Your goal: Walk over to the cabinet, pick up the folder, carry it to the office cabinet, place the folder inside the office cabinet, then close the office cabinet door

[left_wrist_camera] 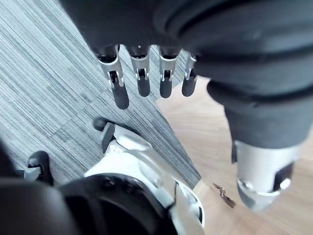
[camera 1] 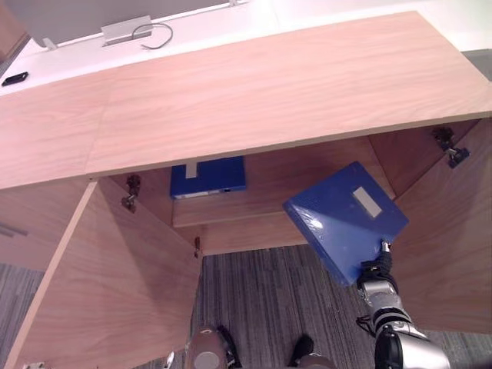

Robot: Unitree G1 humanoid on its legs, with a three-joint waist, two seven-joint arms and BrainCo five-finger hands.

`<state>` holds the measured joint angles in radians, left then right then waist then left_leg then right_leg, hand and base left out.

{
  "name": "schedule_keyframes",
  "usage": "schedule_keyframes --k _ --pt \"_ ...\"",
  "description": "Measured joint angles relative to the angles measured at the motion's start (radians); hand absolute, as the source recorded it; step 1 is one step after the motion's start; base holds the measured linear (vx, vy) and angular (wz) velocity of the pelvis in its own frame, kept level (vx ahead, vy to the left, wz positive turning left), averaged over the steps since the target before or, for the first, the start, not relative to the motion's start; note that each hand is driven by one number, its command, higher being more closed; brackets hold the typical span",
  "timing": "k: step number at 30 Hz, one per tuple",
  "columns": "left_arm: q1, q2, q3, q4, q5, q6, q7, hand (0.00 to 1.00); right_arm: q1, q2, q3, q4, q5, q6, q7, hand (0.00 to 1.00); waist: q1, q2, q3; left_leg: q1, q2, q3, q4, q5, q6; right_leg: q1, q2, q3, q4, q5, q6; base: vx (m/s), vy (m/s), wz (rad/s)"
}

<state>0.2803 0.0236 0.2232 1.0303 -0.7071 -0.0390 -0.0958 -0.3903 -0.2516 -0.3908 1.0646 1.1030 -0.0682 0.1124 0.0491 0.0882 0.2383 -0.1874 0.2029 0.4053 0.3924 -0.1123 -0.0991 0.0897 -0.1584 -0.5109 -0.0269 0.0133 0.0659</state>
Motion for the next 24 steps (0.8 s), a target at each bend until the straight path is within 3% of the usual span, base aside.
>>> schedule_keyframes --k 1,2,4,8,18,20,22,24 --pt "0.023 -0.015 0.000 0.001 0.004 0.001 0.000 0.00 -0.007 0.005 0.000 0.000 0.017 -0.001 0.000 1.00 0.000 0.016 -0.001 0.035 -0.036 -0.022 -0.179 0.116 0.006 -0.009 0.009 0.028 0.001 0.006 0.012 0.09 0.213 -0.64" --pt "0.024 -0.016 0.001 0.004 0.012 0.002 0.000 0.00 -0.005 0.009 0.000 -0.002 0.021 -0.005 0.000 1.00 0.001 0.024 -0.003 0.045 -0.040 -0.017 -0.198 0.128 0.046 -0.010 0.011 0.044 -0.001 0.008 0.017 0.09 0.211 -0.59" --pt "0.006 -0.001 0.001 -0.005 0.033 0.000 -0.009 0.00 -0.001 0.013 -0.001 -0.011 0.055 -0.014 0.000 1.00 -0.006 0.003 0.002 0.053 -0.084 -0.005 -0.234 0.132 0.048 -0.022 -0.022 0.048 -0.021 0.024 0.034 0.08 0.151 -0.13" --pt "-0.004 0.002 -0.010 -0.025 0.039 -0.010 -0.020 0.00 0.029 0.041 0.036 -0.035 0.055 -0.014 0.001 1.00 -0.009 0.002 -0.006 0.105 -0.139 0.011 -0.329 0.158 0.073 -0.011 -0.055 0.048 -0.039 0.037 0.053 0.08 0.110 -0.03" --pt "0.000 0.021 -0.047 -0.018 0.067 -0.009 -0.031 0.00 0.080 0.062 0.070 -0.081 0.062 -0.012 0.002 1.00 -0.008 0.002 -0.043 0.137 -0.168 0.005 -0.430 0.205 0.075 -0.016 -0.056 0.046 -0.035 0.039 0.057 0.02 0.011 0.01" --pt "0.007 0.023 -0.053 -0.017 0.074 -0.009 -0.031 0.00 0.093 0.060 0.069 -0.089 0.060 -0.012 0.002 1.00 -0.010 0.001 -0.060 0.144 -0.182 -0.003 -0.450 0.212 0.080 -0.021 -0.069 0.045 -0.021 0.027 0.074 -0.03 0.028 0.07" --pt "0.025 0.023 -0.063 -0.003 0.077 -0.009 -0.033 0.00 0.113 0.056 0.065 -0.089 0.059 -0.012 0.002 1.00 -0.015 0.000 -0.062 0.194 -0.213 -0.019 -0.472 0.199 0.088 -0.022 -0.119 0.040 0.068 -0.027 0.095 -0.02 0.101 0.10" --pt "0.042 0.021 -0.064 0.003 0.083 -0.008 -0.033 0.00 0.122 0.056 0.065 -0.090 0.057 -0.011 0.002 1.00 -0.027 0.002 -0.073 0.227 -0.231 -0.024 -0.478 0.185 0.099 -0.030 -0.159 0.037 0.158 -0.067 0.089 0.03 0.109 0.03"
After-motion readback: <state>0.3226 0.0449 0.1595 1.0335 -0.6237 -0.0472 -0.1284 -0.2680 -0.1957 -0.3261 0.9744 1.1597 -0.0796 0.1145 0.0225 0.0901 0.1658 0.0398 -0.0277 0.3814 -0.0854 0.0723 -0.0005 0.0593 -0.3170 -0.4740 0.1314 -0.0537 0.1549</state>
